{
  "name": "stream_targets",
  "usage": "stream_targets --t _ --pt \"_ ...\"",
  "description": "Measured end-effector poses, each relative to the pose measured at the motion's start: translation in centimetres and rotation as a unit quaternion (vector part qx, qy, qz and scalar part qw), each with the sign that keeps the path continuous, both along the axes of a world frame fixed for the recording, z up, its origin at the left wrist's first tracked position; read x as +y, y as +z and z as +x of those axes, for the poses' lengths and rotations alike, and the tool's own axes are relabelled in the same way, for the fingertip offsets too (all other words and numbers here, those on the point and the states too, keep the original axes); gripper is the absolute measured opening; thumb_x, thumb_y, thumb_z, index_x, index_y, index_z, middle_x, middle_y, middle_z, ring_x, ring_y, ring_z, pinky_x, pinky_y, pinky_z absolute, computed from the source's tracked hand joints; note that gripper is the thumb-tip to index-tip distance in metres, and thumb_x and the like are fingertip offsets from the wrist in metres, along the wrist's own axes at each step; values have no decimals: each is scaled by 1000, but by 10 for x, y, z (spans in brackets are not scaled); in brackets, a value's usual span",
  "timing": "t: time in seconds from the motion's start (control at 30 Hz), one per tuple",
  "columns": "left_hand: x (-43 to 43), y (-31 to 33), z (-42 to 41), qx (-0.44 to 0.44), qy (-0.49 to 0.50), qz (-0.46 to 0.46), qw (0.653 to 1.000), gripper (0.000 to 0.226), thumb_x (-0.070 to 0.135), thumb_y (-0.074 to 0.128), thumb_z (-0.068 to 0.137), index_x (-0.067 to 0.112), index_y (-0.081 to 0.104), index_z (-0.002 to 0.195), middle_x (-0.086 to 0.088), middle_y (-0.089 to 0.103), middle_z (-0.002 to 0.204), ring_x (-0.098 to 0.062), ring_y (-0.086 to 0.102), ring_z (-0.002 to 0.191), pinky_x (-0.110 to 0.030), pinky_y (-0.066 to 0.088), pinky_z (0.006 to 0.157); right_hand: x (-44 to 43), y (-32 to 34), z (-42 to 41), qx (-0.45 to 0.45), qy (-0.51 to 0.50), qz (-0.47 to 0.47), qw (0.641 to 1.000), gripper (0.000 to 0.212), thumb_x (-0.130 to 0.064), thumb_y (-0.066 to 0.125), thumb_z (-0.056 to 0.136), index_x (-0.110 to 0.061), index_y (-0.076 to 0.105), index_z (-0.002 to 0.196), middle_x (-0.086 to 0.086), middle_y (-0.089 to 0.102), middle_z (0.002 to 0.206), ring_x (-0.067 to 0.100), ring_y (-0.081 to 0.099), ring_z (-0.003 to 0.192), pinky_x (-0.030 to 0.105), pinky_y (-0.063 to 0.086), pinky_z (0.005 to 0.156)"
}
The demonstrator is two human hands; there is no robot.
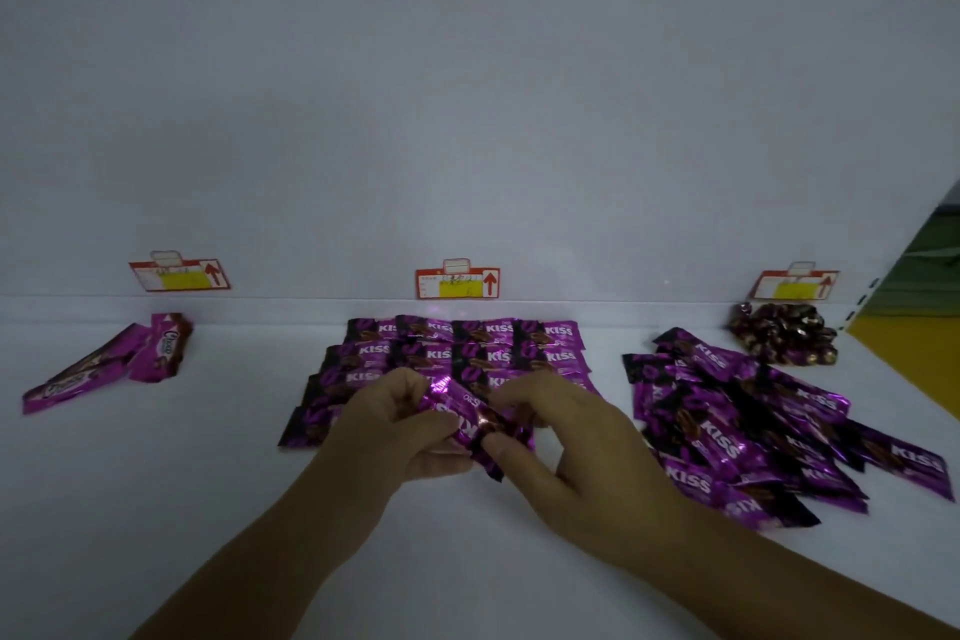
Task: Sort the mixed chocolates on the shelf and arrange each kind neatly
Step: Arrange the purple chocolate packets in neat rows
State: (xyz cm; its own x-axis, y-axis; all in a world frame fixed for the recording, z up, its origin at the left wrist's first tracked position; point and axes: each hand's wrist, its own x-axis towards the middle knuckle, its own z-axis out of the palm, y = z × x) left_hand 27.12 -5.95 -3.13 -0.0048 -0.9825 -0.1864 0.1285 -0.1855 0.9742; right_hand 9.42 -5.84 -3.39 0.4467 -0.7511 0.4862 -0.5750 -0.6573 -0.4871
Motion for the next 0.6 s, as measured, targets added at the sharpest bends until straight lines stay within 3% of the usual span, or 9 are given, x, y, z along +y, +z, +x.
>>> stream_targets --t 0.07,0.2,0.27,0.33,0.43,0.53,0.6 --pt "3 0 -7 -24 -15 -13 1000 7 -6 59 81 0 56 84 -14 69 68 -24 66 56 -30 53 46 4 2 -4 -7 0 45 999 24 -42 57 85 -38 53 108 -26 55 91 -10 52 83 6 41 71" --pt "11 -2 -21 -94 -59 -52 992 10 1 65 79 6 59 85 -9 70 67 -16 64 53 -23 51 47 5 3 -12 -79 48 249 964 67 -19 76 77 -44 39 126 -29 57 100 -3 62 79 11 47 66" --pt "13 -4 -26 -111 -89 -58 988 13 4 67 78 7 59 87 -5 72 70 -13 67 60 -21 52 54 5 2 -16 -115 64 276 952 59 -10 77 75 -42 51 117 -28 60 98 -1 64 77 14 48 67" --pt "14 -6 -26 -115 -125 -37 985 20 5 71 76 9 57 90 -1 72 70 -11 67 63 -21 51 54 4 0 -22 -151 44 281 947 36 -4 75 76 -32 64 96 -12 65 90 9 66 73 24 54 66" --pt "14 -9 -24 -134 -166 -12 977 26 -9 67 74 6 55 92 -3 73 76 -16 66 62 -27 53 53 3 -1 -34 -203 -13 329 922 19 -3 73 77 -15 61 85 -3 65 81 19 68 64 29 56 61" --pt "13 -11 -24 -172 -166 -12 971 24 -15 64 74 5 58 86 -1 73 74 -16 67 58 -27 54 52 7 -6 -41 -114 -20 293 949 18 -19 75 78 -26 59 84 -18 61 73 3 57 57 17 45 56" --pt "13 -11 -25 -178 -162 -12 971 24 -14 64 74 6 60 85 -2 73 73 -16 66 56 -26 54 50 9 -8 -44 -49 -26 219 974 23 -30 75 76 -35 56 88 -27 58 80 -2 54 68 14 42 61"
